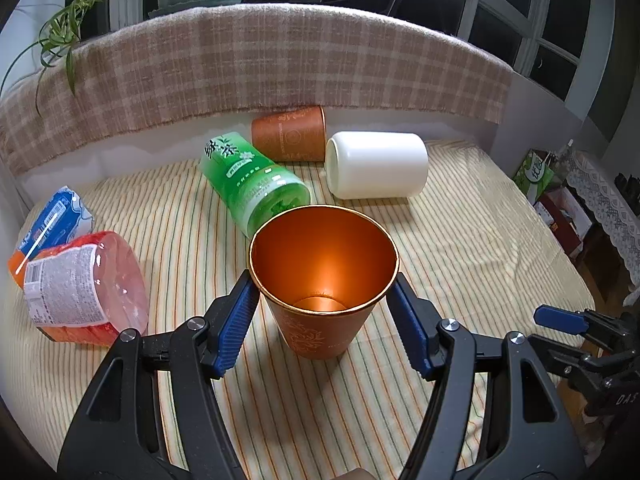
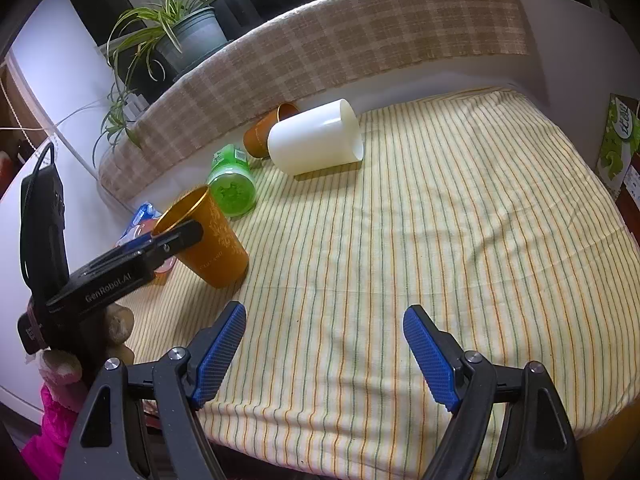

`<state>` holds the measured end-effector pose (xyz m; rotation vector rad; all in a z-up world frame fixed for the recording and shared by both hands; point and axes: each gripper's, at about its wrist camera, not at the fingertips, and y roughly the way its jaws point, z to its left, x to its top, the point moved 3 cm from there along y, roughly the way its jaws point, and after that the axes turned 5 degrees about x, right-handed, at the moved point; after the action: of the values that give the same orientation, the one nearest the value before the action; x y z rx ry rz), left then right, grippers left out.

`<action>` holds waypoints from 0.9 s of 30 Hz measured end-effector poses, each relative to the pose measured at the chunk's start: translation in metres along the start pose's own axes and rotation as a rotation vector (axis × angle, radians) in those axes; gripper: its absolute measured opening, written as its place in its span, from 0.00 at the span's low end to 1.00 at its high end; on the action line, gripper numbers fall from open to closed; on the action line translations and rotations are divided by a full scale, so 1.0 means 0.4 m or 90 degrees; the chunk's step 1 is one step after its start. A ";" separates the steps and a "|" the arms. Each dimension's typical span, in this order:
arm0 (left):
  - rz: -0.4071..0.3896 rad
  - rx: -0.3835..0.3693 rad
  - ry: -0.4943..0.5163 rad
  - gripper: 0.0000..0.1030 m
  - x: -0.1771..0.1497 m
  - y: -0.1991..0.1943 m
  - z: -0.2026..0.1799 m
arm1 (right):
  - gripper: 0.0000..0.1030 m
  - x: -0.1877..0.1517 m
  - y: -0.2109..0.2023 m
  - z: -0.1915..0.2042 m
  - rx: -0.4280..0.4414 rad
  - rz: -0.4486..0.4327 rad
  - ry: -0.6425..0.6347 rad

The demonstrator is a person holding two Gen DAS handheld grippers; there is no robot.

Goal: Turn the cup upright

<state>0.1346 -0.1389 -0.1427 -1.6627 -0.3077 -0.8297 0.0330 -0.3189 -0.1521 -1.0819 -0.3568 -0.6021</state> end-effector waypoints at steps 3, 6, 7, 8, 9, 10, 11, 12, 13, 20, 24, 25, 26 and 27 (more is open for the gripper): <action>0.003 -0.001 -0.001 0.65 -0.006 -0.001 0.000 | 0.81 0.001 0.000 0.000 0.000 0.000 0.001; 0.008 -0.008 -0.003 0.65 -0.011 -0.004 0.001 | 0.81 0.001 0.000 0.001 0.000 0.000 -0.001; 0.010 -0.010 -0.004 0.65 -0.014 -0.005 0.001 | 0.81 0.001 0.000 0.002 0.001 0.000 -0.002; 0.012 -0.012 -0.004 0.65 -0.016 -0.006 0.002 | 0.81 0.002 0.000 0.003 0.000 0.000 -0.004; 0.013 -0.013 -0.004 0.65 -0.018 -0.007 0.002 | 0.81 0.002 0.000 0.006 0.000 0.000 -0.005; 0.014 -0.014 -0.006 0.65 -0.020 -0.009 0.003 | 0.81 0.003 0.000 0.007 0.001 -0.001 -0.006; 0.015 -0.017 -0.008 0.65 -0.021 -0.010 0.005 | 0.81 0.003 0.000 0.010 0.001 -0.001 -0.006; 0.017 -0.019 -0.010 0.65 -0.022 -0.012 0.006 | 0.81 0.004 0.000 0.012 0.001 -0.001 -0.007; 0.019 -0.022 -0.013 0.65 -0.023 -0.013 0.009 | 0.81 0.004 0.000 0.015 0.001 -0.001 -0.008; 0.040 -0.051 -0.032 0.65 -0.038 -0.019 0.020 | 0.81 0.004 0.001 0.029 0.002 0.000 -0.014; 0.043 -0.050 -0.034 0.66 -0.046 -0.022 0.025 | 0.81 0.006 0.001 0.039 0.004 0.000 -0.021; 0.045 -0.051 -0.036 0.66 -0.047 -0.024 0.027 | 0.81 0.007 0.001 0.042 0.005 0.000 -0.023; 0.046 -0.054 -0.038 0.66 -0.048 -0.026 0.029 | 0.81 0.007 0.001 0.044 0.005 -0.001 -0.024; 0.046 -0.055 -0.038 0.66 -0.050 -0.028 0.031 | 0.81 0.007 0.000 0.047 0.005 -0.002 -0.026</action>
<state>0.1180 -0.1197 -0.1483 -1.7712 -0.2546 -0.7490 0.0355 -0.3028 -0.1423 -1.0875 -0.3965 -0.5807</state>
